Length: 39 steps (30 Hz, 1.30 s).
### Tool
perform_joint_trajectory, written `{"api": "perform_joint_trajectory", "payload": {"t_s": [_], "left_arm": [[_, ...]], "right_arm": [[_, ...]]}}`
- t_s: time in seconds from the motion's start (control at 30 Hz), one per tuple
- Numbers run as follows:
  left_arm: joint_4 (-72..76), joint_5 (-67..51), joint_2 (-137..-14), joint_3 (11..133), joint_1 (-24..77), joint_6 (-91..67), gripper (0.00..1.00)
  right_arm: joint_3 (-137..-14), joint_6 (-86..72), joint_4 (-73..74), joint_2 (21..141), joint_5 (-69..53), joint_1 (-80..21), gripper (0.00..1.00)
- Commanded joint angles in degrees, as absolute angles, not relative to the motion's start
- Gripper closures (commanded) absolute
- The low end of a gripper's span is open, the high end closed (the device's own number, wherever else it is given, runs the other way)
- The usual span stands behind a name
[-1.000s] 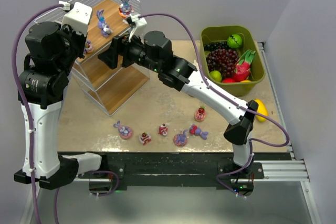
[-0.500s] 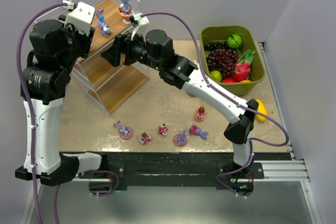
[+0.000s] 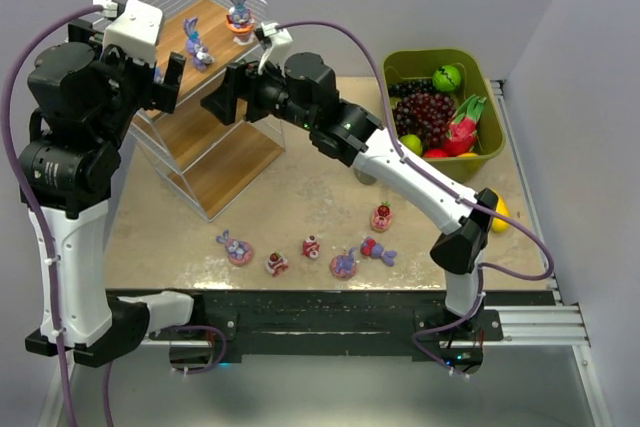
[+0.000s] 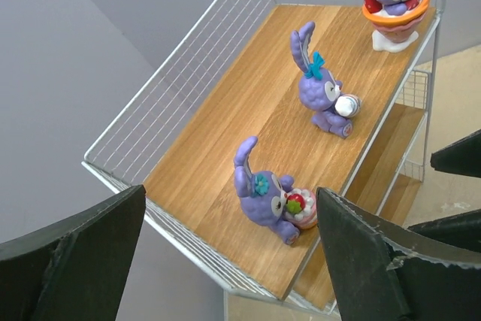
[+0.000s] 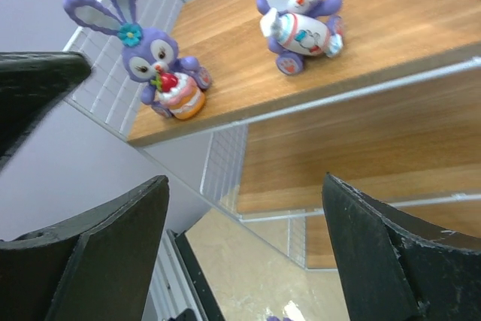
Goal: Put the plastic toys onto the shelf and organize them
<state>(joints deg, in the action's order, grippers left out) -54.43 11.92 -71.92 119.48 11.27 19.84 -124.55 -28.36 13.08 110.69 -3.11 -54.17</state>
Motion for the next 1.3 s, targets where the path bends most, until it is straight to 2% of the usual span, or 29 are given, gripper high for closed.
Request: {"api": "perform_joint_trajectory", "payload": {"t_s": [0.0, 0.2, 0.4, 0.7, 0.83, 0.97, 1.17, 1.27], "left_arm": [[-52.12, 9.76, -68.82, 121.64, 10.81, 18.11, 0.0], [-50.02, -2.43, -65.22, 120.59, 10.81, 16.79, 0.0], [-43.96, -27.63, -62.49, 115.06, 10.81, 15.82, 0.0], [-33.77, -47.26, -62.05, 105.75, 10.81, 11.78, 0.01], [-31.56, -49.83, -63.19, 104.15, 10.9, 9.5, 0.0], [-28.05, -52.73, -64.42, 102.84, 10.9, 5.2, 0.01], [-24.96, -50.02, -66.18, 100.37, 11.07, 0.45, 0.01], [-26.1, -44.92, -67.58, 100.98, 11.16, -1.47, 0.02]], "right_arm": [[-122.79, -26.37, 17.9, 103.98, -0.45, -53.18, 0.13], [-115.85, -24.71, 30.56, 98.11, 5.08, -49.57, 0.1], [-95.23, -19.7, 36.74, 90.54, 9.75, -48.87, 0.08], [-74.29, -25.21, 43.23, 79.81, 15.2, -48.69, 0.07], [-68.13, -33.56, 47.1, 75.33, 17.05, -44.93, 0.08], [-61.36, -39.8, 46.77, 71.11, 12.58, -37.81, 0.11], [-54.23, -38.51, 42.65, 67.24, 5.64, -33.57, 0.17], [-51.86, -32.81, 37.02, 65.22, -3.06, -33.57, 0.21]]}}
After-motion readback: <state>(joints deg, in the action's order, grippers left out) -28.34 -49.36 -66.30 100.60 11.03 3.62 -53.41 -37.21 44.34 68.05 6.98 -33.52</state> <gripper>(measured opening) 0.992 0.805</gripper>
